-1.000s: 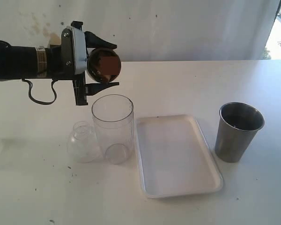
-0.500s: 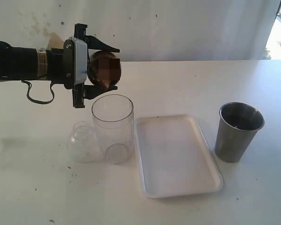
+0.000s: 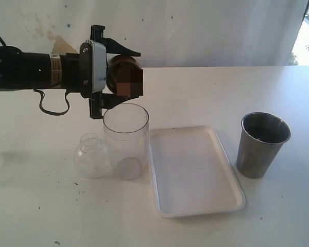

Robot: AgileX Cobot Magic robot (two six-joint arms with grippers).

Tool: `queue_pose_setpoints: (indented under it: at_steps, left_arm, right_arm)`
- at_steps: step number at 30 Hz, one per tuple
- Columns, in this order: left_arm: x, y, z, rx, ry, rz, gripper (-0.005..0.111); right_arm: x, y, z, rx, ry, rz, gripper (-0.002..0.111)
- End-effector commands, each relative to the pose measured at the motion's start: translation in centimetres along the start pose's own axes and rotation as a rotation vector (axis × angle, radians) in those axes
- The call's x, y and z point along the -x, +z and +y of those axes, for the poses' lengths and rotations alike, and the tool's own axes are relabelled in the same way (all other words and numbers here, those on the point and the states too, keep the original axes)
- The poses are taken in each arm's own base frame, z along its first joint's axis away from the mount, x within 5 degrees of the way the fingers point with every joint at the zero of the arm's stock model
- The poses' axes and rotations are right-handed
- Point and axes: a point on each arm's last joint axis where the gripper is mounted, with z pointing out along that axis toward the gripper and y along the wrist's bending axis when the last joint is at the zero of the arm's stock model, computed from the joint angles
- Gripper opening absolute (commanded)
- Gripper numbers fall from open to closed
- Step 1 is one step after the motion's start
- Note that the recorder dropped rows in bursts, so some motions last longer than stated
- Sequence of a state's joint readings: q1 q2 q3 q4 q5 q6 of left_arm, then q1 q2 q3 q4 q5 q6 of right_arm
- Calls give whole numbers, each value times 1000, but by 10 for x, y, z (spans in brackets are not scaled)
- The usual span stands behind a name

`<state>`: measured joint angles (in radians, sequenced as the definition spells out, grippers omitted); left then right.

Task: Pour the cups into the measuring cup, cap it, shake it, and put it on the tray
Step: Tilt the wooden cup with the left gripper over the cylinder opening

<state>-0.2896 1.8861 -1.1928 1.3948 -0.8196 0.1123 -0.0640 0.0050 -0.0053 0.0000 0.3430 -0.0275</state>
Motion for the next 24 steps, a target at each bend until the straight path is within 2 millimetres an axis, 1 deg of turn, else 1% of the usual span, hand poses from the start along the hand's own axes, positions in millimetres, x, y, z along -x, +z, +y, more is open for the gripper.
queue_pose_setpoints:
  at_steps: [1,4,10,19,24]
  left_arm:
    - [-4,-1,6,28,-14,72,0]
    - [-4,-1,6,27,41,71,0]
    - [2,-1,8,51,145,3,0]
    - [4,-1,8,48,168,-18,0]
    - [4,-1,8,49,278,-14,0]
  right_arm:
    - [-1,0,0,-6,6,-8,0]
    - [-1,0,0,-6,6,-8,0]
    - [-1,0,0,-6,6,-8,0]
    - [-1,0,0,-6,6,-8,0]
    - [-1,0,0,-6,6,-8,0]
